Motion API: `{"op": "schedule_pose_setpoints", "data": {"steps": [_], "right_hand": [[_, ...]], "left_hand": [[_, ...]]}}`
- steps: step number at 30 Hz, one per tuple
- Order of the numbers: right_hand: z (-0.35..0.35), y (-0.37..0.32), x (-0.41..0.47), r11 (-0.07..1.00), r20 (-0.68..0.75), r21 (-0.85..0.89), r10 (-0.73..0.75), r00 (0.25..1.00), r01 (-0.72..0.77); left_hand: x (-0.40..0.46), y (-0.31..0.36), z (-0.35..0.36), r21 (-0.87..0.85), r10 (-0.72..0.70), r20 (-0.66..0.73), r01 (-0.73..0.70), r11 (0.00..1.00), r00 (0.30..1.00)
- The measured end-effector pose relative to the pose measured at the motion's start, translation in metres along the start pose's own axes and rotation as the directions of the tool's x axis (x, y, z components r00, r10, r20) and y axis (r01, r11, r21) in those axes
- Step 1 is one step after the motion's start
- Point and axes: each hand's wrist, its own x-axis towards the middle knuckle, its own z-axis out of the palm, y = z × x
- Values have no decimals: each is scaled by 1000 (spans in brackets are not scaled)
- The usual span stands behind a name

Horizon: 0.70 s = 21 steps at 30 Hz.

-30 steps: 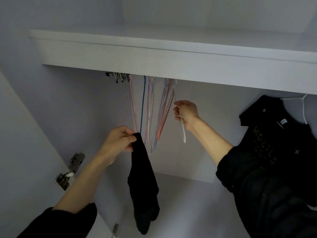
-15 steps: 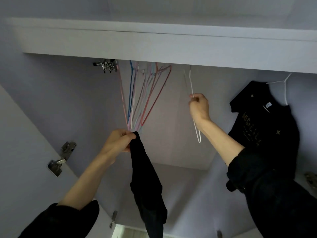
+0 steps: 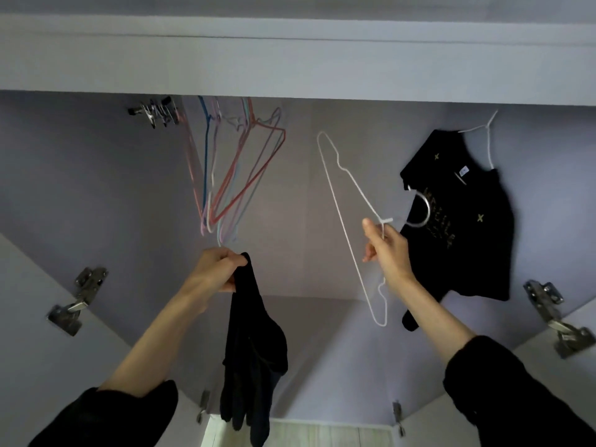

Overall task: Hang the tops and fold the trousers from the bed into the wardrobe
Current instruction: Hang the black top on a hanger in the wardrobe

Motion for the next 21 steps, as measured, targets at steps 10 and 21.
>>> {"op": "schedule_pose_setpoints", "data": {"steps": [10, 21], "right_hand": [[-11, 26, 5, 930, 100, -321, 221, 970, -179], [-21, 5, -12, 847, 418, -530, 212, 883, 48]], "left_hand": [[17, -15, 5, 48, -72, -63, 75, 996, 995], [28, -30, 9, 131, -33, -104, 47, 990, 994]]}}
